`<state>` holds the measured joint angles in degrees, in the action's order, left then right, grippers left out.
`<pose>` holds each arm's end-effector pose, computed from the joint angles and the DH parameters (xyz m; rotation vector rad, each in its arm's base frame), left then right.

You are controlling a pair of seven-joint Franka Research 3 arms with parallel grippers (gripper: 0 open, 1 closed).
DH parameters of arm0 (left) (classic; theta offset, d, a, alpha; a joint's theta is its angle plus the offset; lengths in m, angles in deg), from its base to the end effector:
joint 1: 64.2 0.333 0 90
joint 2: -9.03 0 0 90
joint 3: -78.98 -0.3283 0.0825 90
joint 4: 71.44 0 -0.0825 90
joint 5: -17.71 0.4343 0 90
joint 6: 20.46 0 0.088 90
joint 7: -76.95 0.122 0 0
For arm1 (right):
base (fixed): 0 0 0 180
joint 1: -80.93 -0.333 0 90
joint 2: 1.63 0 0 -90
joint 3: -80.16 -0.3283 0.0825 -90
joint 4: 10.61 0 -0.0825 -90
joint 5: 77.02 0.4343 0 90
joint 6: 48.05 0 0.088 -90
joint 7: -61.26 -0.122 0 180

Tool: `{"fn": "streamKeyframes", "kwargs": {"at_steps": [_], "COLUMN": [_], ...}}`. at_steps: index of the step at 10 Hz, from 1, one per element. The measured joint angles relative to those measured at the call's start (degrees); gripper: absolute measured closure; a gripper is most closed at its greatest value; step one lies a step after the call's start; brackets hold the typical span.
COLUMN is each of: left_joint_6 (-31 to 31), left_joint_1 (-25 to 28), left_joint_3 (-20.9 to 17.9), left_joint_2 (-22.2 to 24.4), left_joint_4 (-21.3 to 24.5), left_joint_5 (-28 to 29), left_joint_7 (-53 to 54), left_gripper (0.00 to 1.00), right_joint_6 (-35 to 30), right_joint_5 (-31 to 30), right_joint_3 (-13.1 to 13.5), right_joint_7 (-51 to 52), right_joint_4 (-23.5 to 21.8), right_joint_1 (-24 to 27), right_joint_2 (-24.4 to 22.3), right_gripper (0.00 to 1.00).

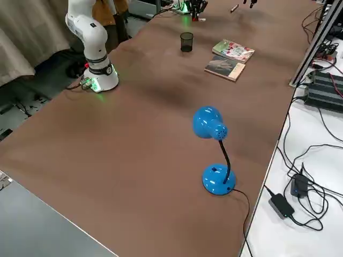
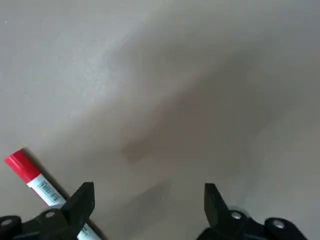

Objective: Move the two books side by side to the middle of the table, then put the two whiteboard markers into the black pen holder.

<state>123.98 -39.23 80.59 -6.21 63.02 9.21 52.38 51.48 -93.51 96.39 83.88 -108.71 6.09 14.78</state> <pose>0.4893 0.2107 0.1652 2.7051 1.4116 -0.1418 0.3574 0.5507 0.3922 1.9873 1.8571 -0.1771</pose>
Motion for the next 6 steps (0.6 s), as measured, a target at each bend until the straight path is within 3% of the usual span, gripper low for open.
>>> {"fn": "streamKeyframes", "kwargs": {"at_steps": [6], "left_joint_6": [4.0], "left_joint_1": [0.1], "left_joint_3": [0.0], "left_joint_2": [-0.4], "left_joint_4": [2.8], "left_joint_5": [-0.2], "left_joint_7": [-8.3], "left_gripper": [0.07], "right_joint_6": [-6.6], "right_joint_5": [-4.9], "right_joint_3": [0.1], "right_joint_7": [-7.8], "right_joint_4": [0.9], "right_joint_1": [-8.7], "right_joint_2": [8.0], "right_gripper": [0.81]}}
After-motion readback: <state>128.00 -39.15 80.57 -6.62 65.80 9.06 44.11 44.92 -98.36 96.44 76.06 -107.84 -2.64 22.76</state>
